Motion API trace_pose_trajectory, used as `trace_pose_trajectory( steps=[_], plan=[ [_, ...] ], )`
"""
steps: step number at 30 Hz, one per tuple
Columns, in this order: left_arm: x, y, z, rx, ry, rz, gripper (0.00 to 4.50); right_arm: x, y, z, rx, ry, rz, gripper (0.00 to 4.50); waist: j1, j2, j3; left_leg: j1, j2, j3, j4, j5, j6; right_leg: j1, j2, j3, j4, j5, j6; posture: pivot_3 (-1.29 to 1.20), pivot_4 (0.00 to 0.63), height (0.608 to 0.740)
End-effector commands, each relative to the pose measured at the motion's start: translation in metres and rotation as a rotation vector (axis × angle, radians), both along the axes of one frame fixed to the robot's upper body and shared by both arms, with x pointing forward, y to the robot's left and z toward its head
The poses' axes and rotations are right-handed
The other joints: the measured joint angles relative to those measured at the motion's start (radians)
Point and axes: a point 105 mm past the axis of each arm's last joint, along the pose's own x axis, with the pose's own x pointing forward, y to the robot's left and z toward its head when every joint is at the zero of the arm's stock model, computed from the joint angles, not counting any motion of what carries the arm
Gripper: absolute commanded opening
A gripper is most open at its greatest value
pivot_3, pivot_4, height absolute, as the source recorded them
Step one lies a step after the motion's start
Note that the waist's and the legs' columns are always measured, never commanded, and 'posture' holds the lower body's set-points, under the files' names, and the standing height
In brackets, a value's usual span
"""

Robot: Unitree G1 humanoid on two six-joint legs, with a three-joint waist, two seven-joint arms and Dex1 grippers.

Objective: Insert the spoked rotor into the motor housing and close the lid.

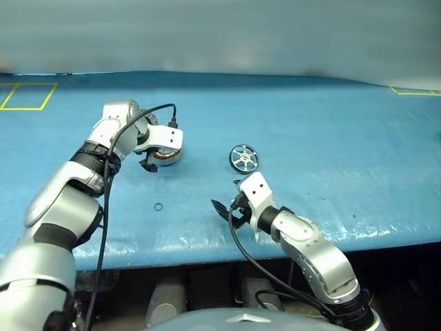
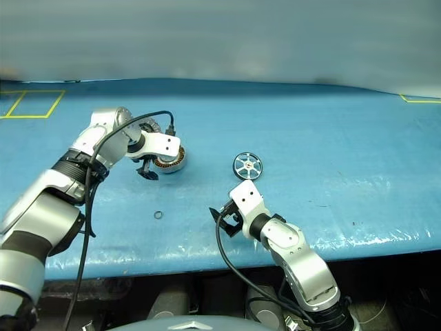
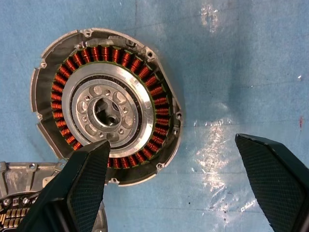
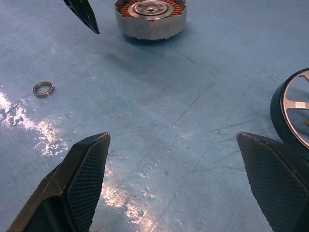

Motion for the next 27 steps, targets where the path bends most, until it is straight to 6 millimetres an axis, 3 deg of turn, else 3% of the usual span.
trace_pose_trajectory(
  steps=[1,19,22,27],
  plan=[
    [0.006,-0.005,0.010,-0.006,-0.042,-0.011,4.50,-0.002,0.004,0.011,0.017,-0.040,0.017,4.44,0.000,0.000,0.000,0.000,0.000,0.000,0.000,0.000,0.000,0.000,0.000,0.000,0.000,0.000,0.000,0.00,0.150,0.740],
    [0.017,-0.016,0.005,-0.019,-0.070,-0.015,4.50,-0.003,0.001,0.006,0.018,-0.030,-0.016,4.44,0.000,0.000,0.000,0.000,0.000,0.000,0.001,0.000,0.000,0.000,0.000,0.001,0.000,0.000,0.000,0.00,0.150,0.740],
    [0.020,-0.016,0.003,-0.019,-0.088,-0.005,3.91,-0.002,0.001,0.007,0.020,-0.032,-0.020,4.50,0.000,0.000,0.000,0.000,0.000,0.000,0.001,0.000,0.000,0.000,0.000,0.001,0.000,0.000,0.000,0.00,0.150,0.740],
    [0.024,-0.013,-0.002,-0.006,-0.118,0.009,2.23,-0.001,0.000,0.007,0.024,-0.035,-0.035,4.50,0.000,-0.001,0.000,0.000,0.000,0.000,0.001,0.000,0.000,0.000,0.000,0.001,0.000,0.000,0.001,0.00,0.150,0.740]
  ],
)
